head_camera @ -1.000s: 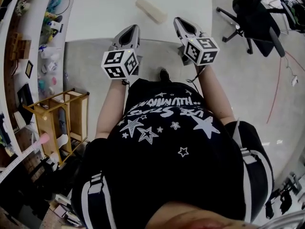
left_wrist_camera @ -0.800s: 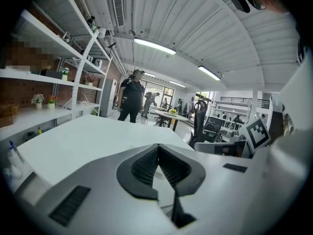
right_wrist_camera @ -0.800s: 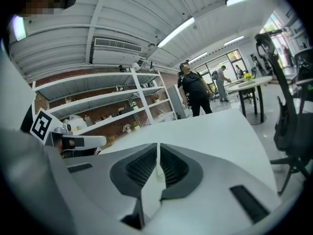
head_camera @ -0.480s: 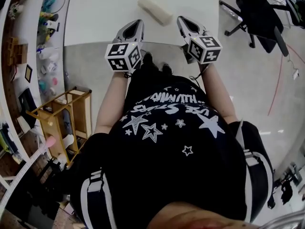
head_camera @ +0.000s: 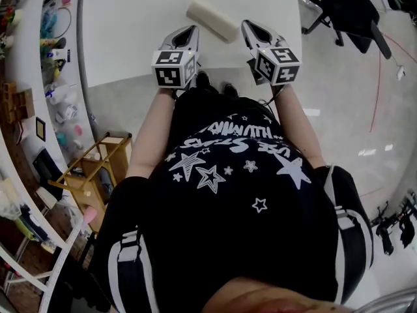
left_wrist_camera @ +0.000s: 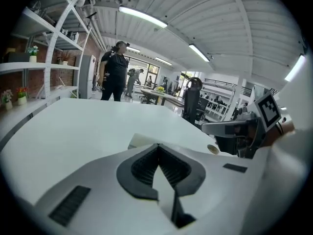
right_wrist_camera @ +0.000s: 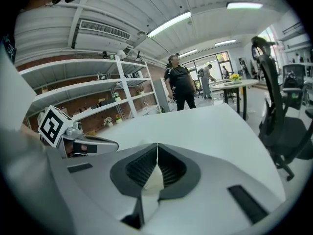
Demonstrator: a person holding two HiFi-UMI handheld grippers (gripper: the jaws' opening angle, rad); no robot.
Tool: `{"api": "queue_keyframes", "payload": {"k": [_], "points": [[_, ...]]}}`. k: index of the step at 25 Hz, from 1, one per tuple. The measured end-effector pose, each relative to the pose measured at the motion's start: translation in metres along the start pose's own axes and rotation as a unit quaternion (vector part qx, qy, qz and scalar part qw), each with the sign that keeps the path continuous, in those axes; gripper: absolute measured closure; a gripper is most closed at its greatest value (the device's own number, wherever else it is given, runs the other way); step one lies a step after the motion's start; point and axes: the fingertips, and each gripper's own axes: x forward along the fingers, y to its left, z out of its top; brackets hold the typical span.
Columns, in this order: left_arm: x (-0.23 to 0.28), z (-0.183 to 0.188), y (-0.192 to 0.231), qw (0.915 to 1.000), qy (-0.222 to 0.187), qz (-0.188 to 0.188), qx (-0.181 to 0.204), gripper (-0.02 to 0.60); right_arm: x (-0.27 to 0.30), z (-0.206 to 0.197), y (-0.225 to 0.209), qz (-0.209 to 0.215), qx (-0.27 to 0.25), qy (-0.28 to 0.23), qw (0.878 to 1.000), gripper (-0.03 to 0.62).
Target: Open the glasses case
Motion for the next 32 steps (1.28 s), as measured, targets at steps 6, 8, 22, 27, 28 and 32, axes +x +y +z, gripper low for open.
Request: {"api": "queue_keyframes", "payload": {"k": [6, 8, 22, 27, 28, 32], "points": [[0.026, -0.007, 0.015, 0.9985, 0.047, -0.02, 0.018, 0.569, 0.008, -0.004, -0.011, -0.036, 0.013, 0.005, 0.999, 0.585], [0.034, -0.01, 0.019, 0.9971, 0.063, -0.024, 0.035, 0.569, 0.011, -0.007, -0.014, -0.047, 0.013, 0.008, 0.999, 0.585], [0.07, -0.03, 0.034, 0.9861, 0.145, -0.032, 0.075, 0.569, 0.024, -0.018, -0.028, -0.084, 0.045, 0.004, 0.995, 0.585], [0.069, -0.03, 0.034, 0.9848, 0.148, -0.036, 0.083, 0.569, 0.026, -0.018, -0.025, -0.083, 0.032, 0.009, 0.996, 0.585], [0.069, -0.03, 0.034, 0.9849, 0.147, -0.037, 0.084, 0.569, 0.027, -0.018, -0.023, -0.081, 0.026, 0.011, 0.996, 0.585], [0.069, -0.028, 0.035, 0.9853, 0.145, -0.039, 0.082, 0.569, 0.029, -0.019, -0.016, -0.072, -0.014, 0.028, 0.997, 0.585]]}}
